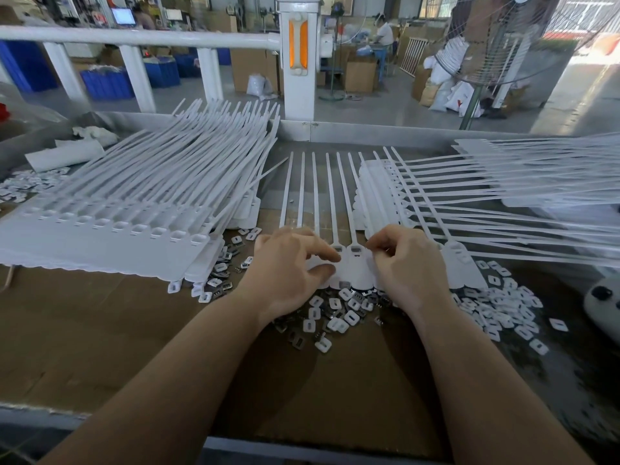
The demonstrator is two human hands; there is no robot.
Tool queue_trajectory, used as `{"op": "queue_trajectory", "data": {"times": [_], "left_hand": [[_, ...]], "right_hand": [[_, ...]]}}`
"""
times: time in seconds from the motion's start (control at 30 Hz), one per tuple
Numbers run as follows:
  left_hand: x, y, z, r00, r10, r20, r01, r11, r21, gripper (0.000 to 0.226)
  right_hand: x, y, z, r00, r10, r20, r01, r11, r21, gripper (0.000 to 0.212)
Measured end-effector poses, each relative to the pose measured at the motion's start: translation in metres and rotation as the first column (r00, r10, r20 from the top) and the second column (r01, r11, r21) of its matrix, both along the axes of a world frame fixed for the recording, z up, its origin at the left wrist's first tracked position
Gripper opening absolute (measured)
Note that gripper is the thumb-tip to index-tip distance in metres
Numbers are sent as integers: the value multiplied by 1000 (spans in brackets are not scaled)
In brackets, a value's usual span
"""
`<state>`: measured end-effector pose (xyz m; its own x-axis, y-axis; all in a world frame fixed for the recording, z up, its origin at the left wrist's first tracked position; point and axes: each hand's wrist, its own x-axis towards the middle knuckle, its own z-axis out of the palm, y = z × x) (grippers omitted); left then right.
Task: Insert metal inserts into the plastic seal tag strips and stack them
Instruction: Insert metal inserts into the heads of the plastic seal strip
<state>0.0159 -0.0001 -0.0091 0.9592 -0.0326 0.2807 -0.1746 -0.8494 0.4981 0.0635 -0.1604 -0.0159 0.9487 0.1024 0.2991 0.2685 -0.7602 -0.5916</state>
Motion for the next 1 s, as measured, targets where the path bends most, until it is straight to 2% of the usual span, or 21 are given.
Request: {"op": "queue_trajectory", "data": {"times": [0.2, 0.47, 0.63, 0.8, 1.0], "left_hand": [[-2, 0, -6, 997, -74, 1, 74, 996, 53, 22], [-1, 5, -11, 999, -44, 30, 43, 998, 48, 12], [-3, 15, -8, 999, -20, 51, 24, 996, -89, 4], [-6, 22, -2, 989, -136, -61, 131, 988, -85, 9], [-5, 29, -1, 987, -146, -68, 134, 979, -155, 10]], "right_hand": [[0, -1, 0, 1000, -7, 14, 7, 1000, -4, 17], [-3, 0, 3, 1000, -19, 12, 19, 1000, 12, 19], [-4, -1, 4, 1000, -27, 9, 27, 997, 77, 20], [-4, 0, 3, 1000, -20, 5, 20, 995, 94, 20], [-3, 0, 2, 1000, -17, 12, 16, 996, 85, 20]]}}
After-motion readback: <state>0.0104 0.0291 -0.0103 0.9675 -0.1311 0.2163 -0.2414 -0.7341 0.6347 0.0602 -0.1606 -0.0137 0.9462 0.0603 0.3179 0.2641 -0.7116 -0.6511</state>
